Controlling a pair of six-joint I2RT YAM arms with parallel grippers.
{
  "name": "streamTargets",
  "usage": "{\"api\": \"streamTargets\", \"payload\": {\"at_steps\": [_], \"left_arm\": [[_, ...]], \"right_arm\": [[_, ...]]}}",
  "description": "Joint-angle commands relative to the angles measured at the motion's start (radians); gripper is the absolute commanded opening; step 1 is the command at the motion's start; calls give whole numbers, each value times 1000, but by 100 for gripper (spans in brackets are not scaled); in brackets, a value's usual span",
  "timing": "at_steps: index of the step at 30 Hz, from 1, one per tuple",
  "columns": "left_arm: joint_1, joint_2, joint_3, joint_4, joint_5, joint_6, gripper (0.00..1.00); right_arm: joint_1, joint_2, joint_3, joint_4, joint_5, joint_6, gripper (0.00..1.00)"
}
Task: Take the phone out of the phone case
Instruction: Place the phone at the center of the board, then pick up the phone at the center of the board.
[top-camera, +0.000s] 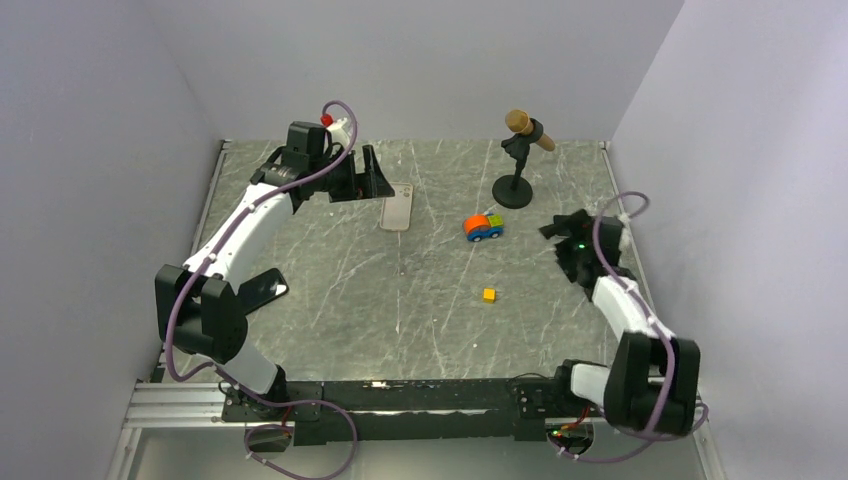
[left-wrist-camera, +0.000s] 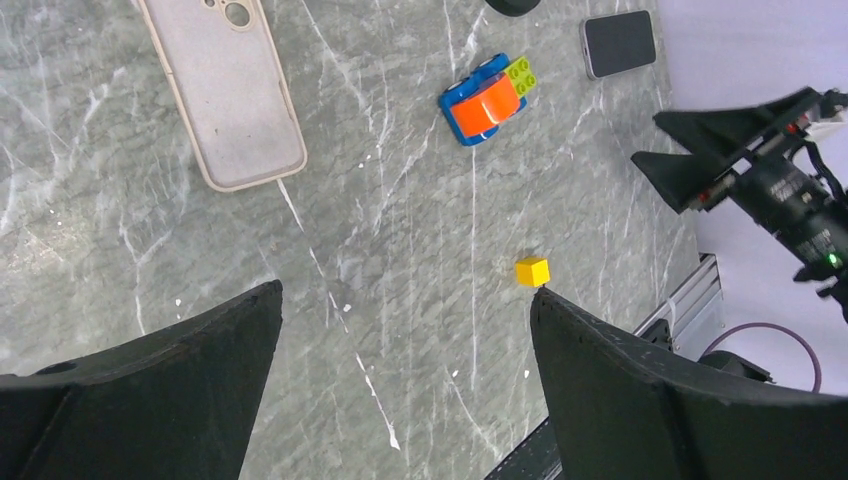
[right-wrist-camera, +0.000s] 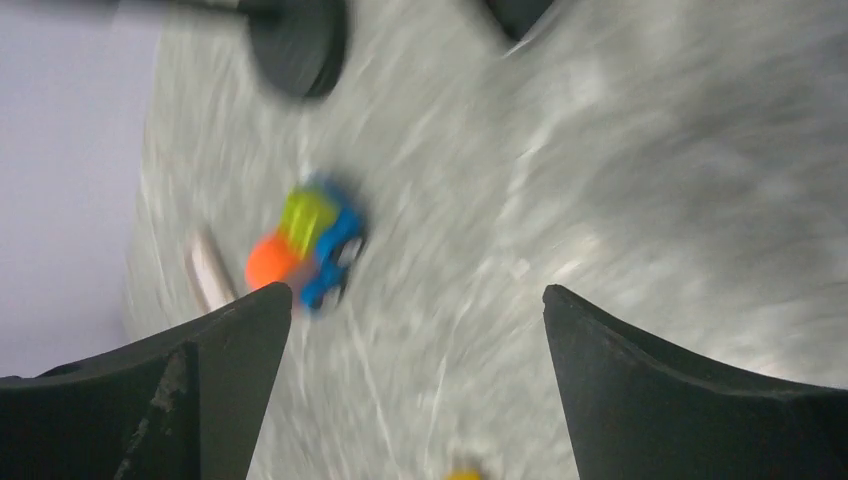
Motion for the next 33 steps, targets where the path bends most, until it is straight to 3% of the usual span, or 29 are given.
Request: {"api": "streamTargets", "payload": {"at_steps": [1,4,7,11,15,20,23,26,30,33], "left_arm": [[5,6,-22,44,-18,-16,98],[5,16,-51,54,-73,-54,98],[20,10,-84,18,-218,-106,96],[79,-96,-261,55,-385,-264,99],[317,-226,-517,63,-277,-429,99],[577,-400,-738,44,-206,-471,99],[619,-527,-798,46,-269,-492,99],[643,-598,-809,-56,-356,-578,99],[730,-611,-800,-217,-402,-770,100],[753,-602,-809,-211,-401,-845,99]], "right_arm": [[263,-159,43,-153,67,-333,100],[419,-207,52,-158,51,-388,100],[506,-235,46,-137,3,-394,100],[599,-271,55,-169,30,-418,100],[612,-312,54,-203,33,-447,100],[612,-326,25,-159,-5,-455,100],[613,-306,23,-119,-41,-442,100],[613,-292,35,-112,-56,-439,100],[616,-315,54,-149,-39,-451,100],[617,-333,75,-179,-22,-464,100]]}}
